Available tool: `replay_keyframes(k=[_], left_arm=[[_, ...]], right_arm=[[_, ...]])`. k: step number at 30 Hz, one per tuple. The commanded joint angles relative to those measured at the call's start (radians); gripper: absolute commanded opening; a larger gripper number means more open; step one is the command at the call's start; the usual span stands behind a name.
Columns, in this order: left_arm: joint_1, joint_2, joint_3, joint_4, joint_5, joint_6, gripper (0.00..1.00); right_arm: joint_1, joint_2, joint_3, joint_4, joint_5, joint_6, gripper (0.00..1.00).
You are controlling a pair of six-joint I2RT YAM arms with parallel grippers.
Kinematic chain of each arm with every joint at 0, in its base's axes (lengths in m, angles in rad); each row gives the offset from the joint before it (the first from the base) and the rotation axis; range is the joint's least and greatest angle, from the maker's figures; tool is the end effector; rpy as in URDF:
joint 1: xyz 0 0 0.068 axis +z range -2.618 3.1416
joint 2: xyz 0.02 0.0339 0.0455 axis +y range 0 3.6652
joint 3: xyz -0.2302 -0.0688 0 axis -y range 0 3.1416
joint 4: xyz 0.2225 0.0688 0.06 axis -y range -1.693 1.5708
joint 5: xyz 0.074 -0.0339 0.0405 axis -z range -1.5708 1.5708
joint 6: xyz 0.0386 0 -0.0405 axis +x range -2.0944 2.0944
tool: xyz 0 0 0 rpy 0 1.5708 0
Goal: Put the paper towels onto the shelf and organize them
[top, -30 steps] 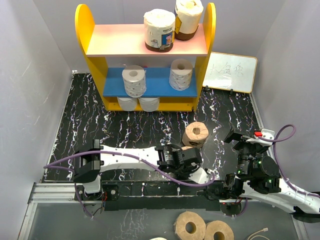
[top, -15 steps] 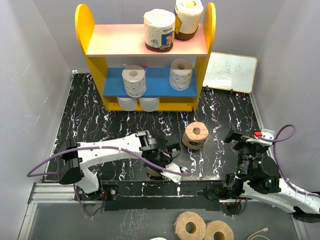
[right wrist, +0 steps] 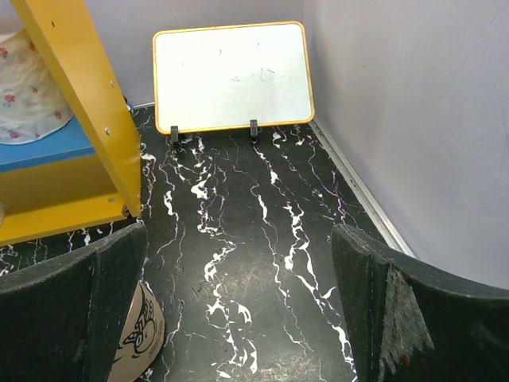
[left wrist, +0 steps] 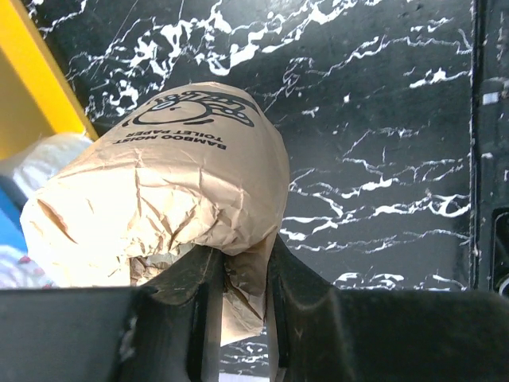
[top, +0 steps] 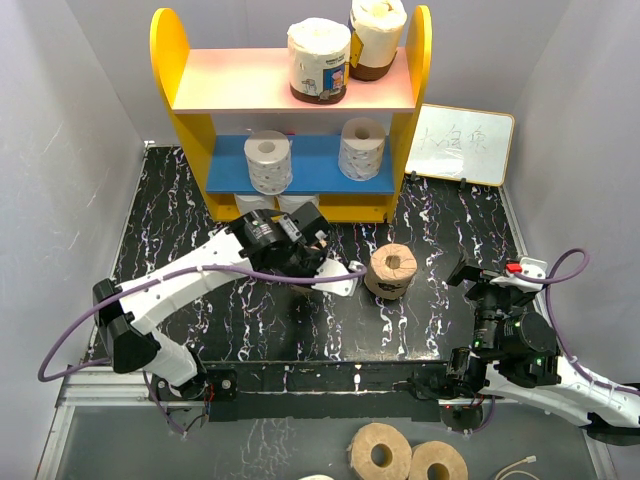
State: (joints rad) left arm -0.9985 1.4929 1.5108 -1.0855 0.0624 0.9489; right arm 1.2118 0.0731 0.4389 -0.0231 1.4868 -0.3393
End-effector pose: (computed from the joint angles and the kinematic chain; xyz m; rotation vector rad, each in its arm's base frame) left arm 0.1484 -0.2348 0.3084 2.1938 1.4659 -0.0991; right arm 0.0534 0.0328 0.2919 0.2175 1.5313 -0.2201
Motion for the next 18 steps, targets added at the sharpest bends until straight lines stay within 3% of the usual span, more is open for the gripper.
replay_keyframes(k=[1, 5, 8, 18], left_arm=[[0.066, 0.004, 0.173, -0.142, -0.052, 0.076, 0.0], [0.148, 0.121, 0.507, -0.315, -0.061, 0.083, 0.0], [0.167, 0.179, 0.702, -0.353, -0.12, 0.082, 0.0], [0.244, 0.248, 1.009, -0.287, -0.308, 0.205, 0.0]], right_arm=[[0.008, -0.001, -0.005, 0.036, -0.014, -0.011, 0.98], [0.008, -0.017, -0.006, 0.037, -0.021, -0.015, 0.98], [0.008, -0.026, -0.008, 0.038, -0.023, -0.016, 0.98], [0.011, -0.034, -0.009, 0.04, -0.036, -0.018, 0.98]])
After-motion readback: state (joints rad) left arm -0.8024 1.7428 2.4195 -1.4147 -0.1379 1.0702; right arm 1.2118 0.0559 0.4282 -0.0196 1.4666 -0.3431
